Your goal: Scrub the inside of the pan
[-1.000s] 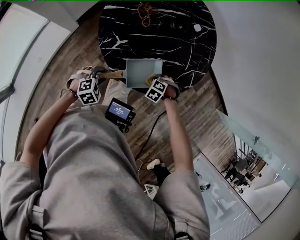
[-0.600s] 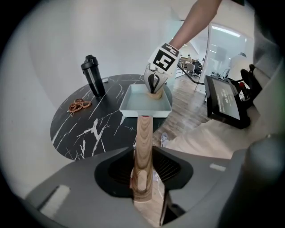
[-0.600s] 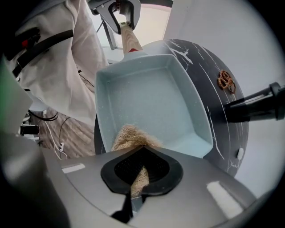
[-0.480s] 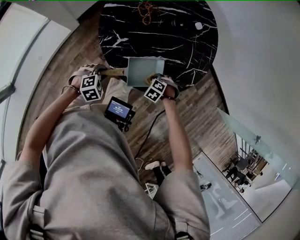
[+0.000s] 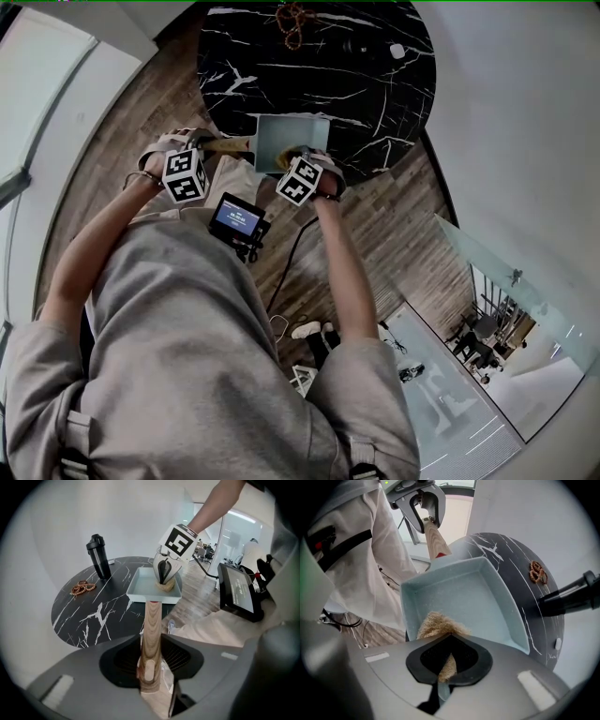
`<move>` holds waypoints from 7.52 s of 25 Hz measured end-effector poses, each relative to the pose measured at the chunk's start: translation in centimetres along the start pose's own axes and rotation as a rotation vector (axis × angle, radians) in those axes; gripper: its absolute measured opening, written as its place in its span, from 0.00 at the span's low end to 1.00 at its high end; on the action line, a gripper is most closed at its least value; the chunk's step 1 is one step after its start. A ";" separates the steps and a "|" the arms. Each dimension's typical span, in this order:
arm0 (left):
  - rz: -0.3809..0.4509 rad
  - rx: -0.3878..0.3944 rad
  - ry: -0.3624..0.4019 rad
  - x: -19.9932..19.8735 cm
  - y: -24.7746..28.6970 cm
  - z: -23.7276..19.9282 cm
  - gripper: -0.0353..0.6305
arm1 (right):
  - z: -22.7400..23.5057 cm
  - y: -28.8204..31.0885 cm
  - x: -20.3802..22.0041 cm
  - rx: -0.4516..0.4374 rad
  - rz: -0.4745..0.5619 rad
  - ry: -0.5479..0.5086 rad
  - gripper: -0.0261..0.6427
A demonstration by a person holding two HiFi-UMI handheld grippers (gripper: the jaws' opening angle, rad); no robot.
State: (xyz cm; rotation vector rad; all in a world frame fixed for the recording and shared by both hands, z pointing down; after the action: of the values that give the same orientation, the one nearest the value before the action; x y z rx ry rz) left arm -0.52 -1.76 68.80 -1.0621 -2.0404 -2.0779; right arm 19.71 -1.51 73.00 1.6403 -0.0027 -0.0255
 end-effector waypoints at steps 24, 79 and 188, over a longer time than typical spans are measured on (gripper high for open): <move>-0.018 0.016 0.063 -0.2 0.5 0.1 0.26 | 2.6 -1.1 -5.8 0.003 0.353 0.626 0.06; -0.043 0.014 0.075 0.8 3.8 0.2 0.16 | 5.6 -0.1 3.9 0.153 0.169 1.039 0.16; -0.085 0.082 0.086 1.4 4.5 1.4 0.14 | 4.4 -0.7 -6.7 -0.116 0.521 1.169 0.16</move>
State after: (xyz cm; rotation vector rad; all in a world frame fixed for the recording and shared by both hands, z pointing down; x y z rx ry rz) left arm 1.21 -0.52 73.28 -0.8734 -2.1436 -2.0195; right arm 12.91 -5.78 72.12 1.2913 0.4514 1.2927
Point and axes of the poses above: the fingertips, and each gripper's own axes: y forward along the fingers, z to its right, x out of its underside, the point moved 1 cm from there along -y, backward along the fingers, and after that the axes turned 14 degrees about -y, right-handed, at the moved point
